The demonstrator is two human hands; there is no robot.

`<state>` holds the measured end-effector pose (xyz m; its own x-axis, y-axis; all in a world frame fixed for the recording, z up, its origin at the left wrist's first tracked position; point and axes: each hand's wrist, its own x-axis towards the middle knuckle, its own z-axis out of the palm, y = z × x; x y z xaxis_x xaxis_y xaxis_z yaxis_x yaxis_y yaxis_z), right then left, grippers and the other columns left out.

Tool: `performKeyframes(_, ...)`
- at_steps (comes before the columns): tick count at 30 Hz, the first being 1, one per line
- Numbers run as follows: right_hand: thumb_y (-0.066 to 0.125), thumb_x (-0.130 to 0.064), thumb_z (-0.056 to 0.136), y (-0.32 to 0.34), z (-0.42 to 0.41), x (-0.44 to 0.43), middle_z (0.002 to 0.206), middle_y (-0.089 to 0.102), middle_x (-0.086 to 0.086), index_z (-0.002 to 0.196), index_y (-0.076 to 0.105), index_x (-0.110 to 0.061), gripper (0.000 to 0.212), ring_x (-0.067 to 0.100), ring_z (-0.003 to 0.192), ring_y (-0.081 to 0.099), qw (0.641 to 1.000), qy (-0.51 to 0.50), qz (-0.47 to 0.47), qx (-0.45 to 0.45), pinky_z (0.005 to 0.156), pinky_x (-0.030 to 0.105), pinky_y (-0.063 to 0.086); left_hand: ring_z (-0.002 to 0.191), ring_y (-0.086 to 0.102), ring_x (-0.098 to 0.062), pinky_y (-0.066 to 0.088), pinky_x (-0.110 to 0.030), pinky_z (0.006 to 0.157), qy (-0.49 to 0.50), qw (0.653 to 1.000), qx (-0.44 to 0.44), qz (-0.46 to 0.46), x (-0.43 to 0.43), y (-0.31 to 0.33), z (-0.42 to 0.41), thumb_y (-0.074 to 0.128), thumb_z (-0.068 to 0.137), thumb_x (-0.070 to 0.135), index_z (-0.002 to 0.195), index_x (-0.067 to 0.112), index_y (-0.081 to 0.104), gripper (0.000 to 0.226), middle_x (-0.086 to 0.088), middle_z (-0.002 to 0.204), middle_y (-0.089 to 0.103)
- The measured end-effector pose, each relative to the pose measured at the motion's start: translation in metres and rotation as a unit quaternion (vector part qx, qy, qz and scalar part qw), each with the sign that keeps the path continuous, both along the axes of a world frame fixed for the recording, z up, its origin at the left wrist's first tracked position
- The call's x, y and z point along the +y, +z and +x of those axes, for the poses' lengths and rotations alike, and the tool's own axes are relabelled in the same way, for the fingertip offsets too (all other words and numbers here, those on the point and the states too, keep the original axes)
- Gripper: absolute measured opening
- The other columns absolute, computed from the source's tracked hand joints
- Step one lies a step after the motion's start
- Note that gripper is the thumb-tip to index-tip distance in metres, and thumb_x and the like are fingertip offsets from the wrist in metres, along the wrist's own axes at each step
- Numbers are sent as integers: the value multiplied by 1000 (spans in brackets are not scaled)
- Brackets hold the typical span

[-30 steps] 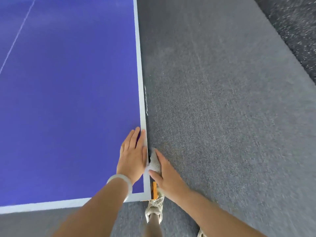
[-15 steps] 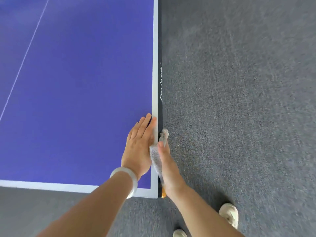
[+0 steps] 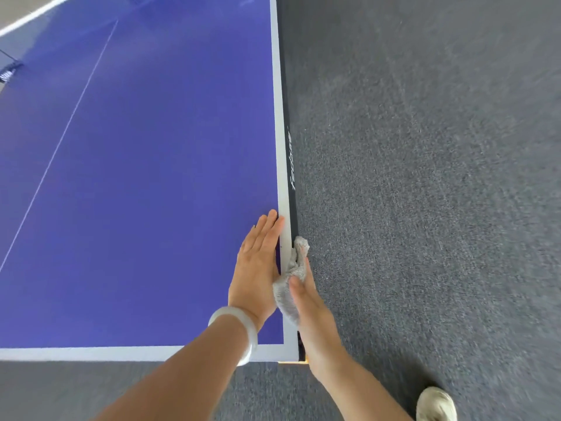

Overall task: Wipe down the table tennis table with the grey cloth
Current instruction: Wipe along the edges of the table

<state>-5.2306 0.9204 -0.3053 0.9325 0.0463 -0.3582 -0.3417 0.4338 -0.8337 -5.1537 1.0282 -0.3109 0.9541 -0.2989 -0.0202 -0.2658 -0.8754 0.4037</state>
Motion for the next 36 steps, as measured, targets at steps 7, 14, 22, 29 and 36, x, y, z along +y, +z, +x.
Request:
performKeyframes(7, 41, -66, 95, -5, -23, 5, 154, 32, -30, 152, 32, -41, 63, -12, 143, 22, 999, 2, 11, 31, 125, 33, 14, 150, 7, -1, 13, -33, 123, 2, 1000, -11, 6, -2, 0, 1, 35, 100, 22, 154, 24, 28, 54, 15, 161, 14)
performKeyframes(14, 36, -45, 105, -13, 30, -4, 157, 38, -12, 153, 33, -34, 50, 4, 145, 32, 999, 15, 7, 43, 123, 39, 23, 151, 9, -4, 14, -36, 124, -7, 1000, -1, -27, 1, 0, -1, 38, 101, 27, 154, 21, 29, 54, 12, 161, 16)
performKeyframes(22, 36, -47, 97, -24, -46, 0, 159, 5, -35, 151, 8, -47, 61, -13, 146, 1, 995, 75, -58, -30, 117, 8, 4, 152, 12, -11, 16, -43, 123, 0, 1000, -15, -6, -1, 1, -1, 31, 91, -8, 154, 18, 28, 68, 7, 162, 18)
performKeyframes(29, 41, -28, 105, -24, -24, -19, 163, 3, -26, 155, 5, -38, 63, -8, 148, 5, 990, 130, 19, -55, 122, 19, 10, 151, 14, -10, 10, -31, 124, -3, 1000, -21, 4, -3, 4, -1, 7, 87, 27, 154, 17, 31, 72, 8, 161, 18)
performKeyframes(36, 40, -25, 102, -36, -49, -33, 163, -10, -23, 153, -1, -33, 66, -2, 150, -8, 969, 213, -41, -120, 126, 39, 0, 151, 13, -11, 11, -34, 124, 9, 999, -29, 14, -4, 3, -1, 31, 88, -11, 154, 17, 29, 72, 6, 163, 20)
